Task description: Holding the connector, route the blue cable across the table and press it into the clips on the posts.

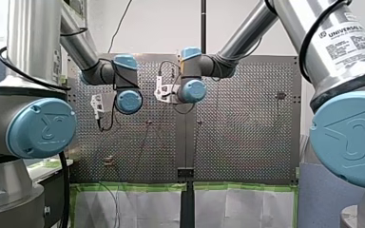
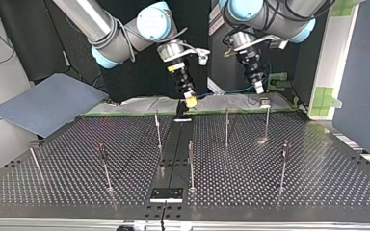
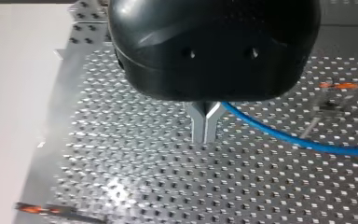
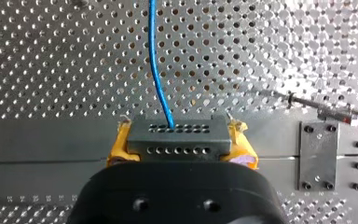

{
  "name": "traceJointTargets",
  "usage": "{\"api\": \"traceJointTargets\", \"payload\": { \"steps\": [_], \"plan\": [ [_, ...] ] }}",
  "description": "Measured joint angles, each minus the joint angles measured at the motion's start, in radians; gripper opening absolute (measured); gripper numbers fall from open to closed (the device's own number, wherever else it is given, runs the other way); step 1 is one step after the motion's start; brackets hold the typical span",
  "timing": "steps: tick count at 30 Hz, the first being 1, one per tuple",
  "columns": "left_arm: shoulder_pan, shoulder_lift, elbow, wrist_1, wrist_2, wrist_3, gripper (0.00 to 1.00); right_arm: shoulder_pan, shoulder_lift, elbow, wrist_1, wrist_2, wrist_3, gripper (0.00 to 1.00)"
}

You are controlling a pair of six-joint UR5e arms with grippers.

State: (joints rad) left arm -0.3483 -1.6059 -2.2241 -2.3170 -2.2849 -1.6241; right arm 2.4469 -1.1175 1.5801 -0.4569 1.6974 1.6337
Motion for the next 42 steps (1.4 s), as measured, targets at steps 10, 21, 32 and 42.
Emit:
{"api": "traceJointTargets", "payload": {
  "steps": [10,21,32,42],
  "plan": [
    [0.003,0.093,0.015,-0.093,0.014,-0.003,0.00,0.015,0.036,-0.084,0.030,-0.003,0.016,0.00],
    [0.036,0.115,0.079,-0.189,0.014,-0.016,0.00,0.061,0.101,-0.167,0.084,-0.003,0.023,0.00],
    [0.108,0.104,0.121,-0.263,0.038,0.013,0.00,0.074,0.106,-0.258,0.139,-0.002,0.036,0.00],
    [0.187,0.104,0.163,-0.263,0.120,-0.012,0.00,0.063,0.124,-0.344,0.212,-0.023,0.066,0.00]
  ]
}}
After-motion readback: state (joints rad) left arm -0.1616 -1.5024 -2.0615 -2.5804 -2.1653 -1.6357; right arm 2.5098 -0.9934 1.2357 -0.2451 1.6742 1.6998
